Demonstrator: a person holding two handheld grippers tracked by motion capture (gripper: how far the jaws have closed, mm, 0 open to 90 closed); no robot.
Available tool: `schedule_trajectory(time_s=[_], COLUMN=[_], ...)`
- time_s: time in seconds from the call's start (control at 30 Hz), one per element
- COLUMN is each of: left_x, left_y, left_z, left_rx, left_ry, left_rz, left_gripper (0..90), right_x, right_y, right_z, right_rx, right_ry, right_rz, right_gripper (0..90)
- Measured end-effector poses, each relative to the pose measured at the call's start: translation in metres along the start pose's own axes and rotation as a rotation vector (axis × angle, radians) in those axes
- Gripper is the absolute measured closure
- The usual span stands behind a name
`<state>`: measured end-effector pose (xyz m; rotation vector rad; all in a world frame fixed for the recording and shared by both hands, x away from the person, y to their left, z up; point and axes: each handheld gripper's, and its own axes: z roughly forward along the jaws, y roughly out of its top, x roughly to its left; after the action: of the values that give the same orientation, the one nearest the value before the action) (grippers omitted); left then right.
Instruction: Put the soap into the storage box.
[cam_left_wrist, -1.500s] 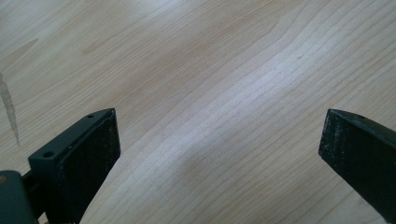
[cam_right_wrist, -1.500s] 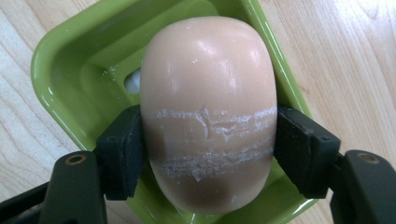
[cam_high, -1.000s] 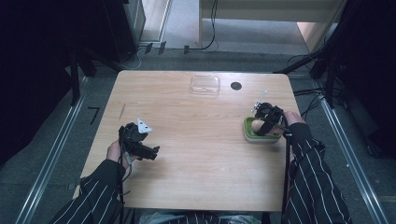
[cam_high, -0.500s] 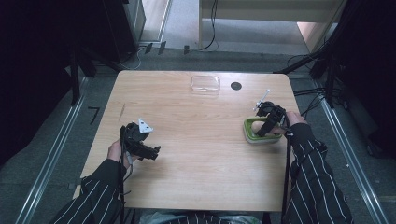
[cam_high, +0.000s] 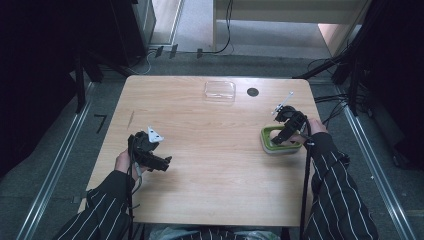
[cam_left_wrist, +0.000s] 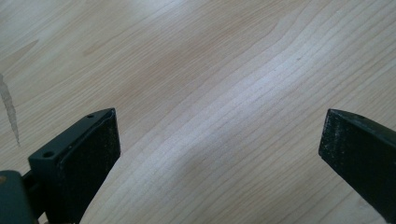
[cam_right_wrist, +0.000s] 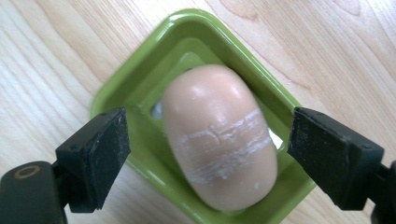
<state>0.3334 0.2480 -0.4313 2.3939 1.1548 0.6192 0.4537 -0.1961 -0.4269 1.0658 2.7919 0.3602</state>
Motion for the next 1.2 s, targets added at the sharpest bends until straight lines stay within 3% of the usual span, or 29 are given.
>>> schedule_trajectory(time_s=[0.3, 0.57, 1.2], left_x=[-0.001, -0.001, -0.001], left_y=[0.000, 0.001, 0.001], left_z=[-0.001, -0.001, -0.002], left_rx=[-0.001, -0.002, -0.006], left_ry=[0.002, 0.001, 0.002], left_rz=[0.001, 0.003, 0.009], left_gripper=[0.0, 0.0, 0.0], right_x=[0.017, 0.038, 0.081], right_y=[0.003, 0.002, -0.008], right_z=[-0.015, -0.016, -0.027], right_rx=[-0.027, -0.011, -0.017], right_ry=[-0.041, -0.079, -0.134], right_rz=[0.036, 0.004, -0.005], right_gripper=[13.0, 13.0, 7.4])
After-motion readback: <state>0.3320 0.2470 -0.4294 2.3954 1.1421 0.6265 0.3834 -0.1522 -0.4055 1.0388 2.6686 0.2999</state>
